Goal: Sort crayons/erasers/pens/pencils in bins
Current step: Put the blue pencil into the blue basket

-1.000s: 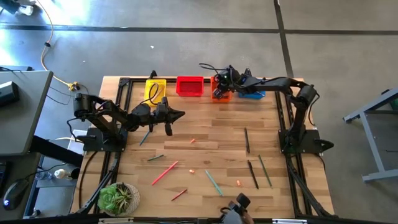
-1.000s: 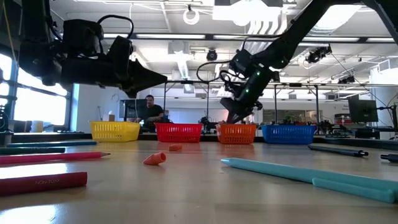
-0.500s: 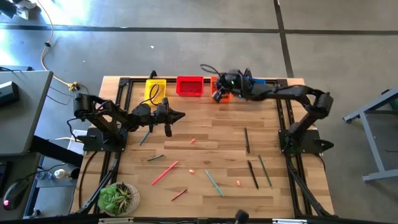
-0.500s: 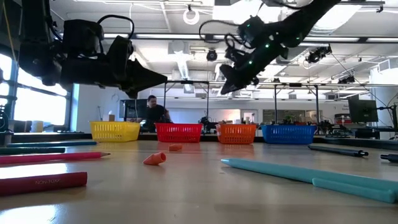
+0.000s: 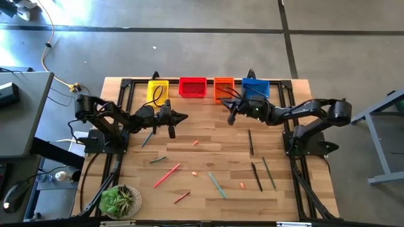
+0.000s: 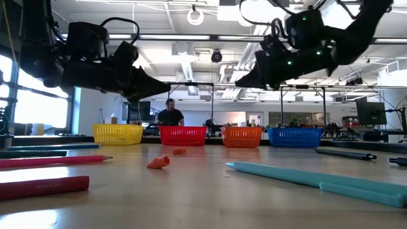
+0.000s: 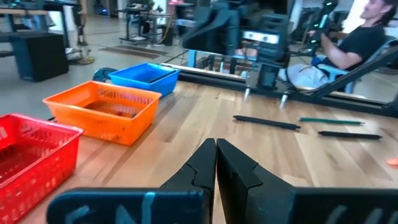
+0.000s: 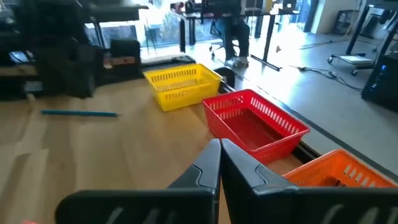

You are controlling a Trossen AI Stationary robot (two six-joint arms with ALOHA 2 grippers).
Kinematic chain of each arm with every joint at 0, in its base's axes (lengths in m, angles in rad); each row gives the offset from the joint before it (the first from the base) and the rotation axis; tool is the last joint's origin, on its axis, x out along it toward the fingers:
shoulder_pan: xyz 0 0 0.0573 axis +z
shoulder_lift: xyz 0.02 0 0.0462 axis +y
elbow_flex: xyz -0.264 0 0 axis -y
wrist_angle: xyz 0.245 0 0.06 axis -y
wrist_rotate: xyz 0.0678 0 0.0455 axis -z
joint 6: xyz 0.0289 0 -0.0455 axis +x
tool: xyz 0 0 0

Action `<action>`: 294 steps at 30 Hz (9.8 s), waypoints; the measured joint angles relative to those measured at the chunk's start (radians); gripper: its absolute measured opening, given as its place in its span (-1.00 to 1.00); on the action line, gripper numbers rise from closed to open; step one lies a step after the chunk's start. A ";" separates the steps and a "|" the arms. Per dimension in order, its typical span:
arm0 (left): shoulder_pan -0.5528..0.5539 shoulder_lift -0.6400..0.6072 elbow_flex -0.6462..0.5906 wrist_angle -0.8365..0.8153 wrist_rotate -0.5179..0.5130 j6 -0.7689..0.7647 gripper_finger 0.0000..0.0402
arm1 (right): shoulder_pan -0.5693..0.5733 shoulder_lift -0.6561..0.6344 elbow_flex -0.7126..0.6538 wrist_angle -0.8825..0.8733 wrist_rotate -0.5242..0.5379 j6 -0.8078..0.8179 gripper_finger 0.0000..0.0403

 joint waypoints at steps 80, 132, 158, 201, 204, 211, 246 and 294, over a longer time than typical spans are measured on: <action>0.047 -0.445 0.402 -2.073 -0.162 -0.435 -0.37 | 0.044 -0.015 -0.058 0.101 -0.084 -0.114 -0.99; 0.036 -0.230 0.399 -1.937 -0.099 -0.173 -0.97 | 0.044 -0.014 -0.058 0.102 -0.084 -0.114 -0.99; -0.089 -0.366 0.402 -1.259 -0.116 -0.134 -0.98 | 0.044 -0.014 -0.058 0.118 -0.110 -0.081 -0.99; -0.176 -0.184 0.343 -1.114 -0.052 0.052 -1.00 | 0.182 0.238 0.537 -1.004 -0.110 -0.181 -0.31; -0.172 -0.192 0.235 -0.939 -0.027 0.002 -1.00 | 0.175 0.323 0.621 -1.097 -0.123 -0.247 -0.31; -0.174 -0.202 0.042 -0.588 -0.037 -0.048 -1.00 | 0.160 0.491 0.817 -1.278 -0.125 -0.365 -0.31; -0.173 -0.203 -0.034 -0.518 -0.249 -0.053 -1.00 | 0.096 0.650 0.919 -1.457 -0.112 -0.375 -0.88; -0.174 -0.202 -0.034 -0.523 -0.249 -0.061 -1.00 | -0.394 0.242 0.799 -1.943 0.338 -0.335 -0.93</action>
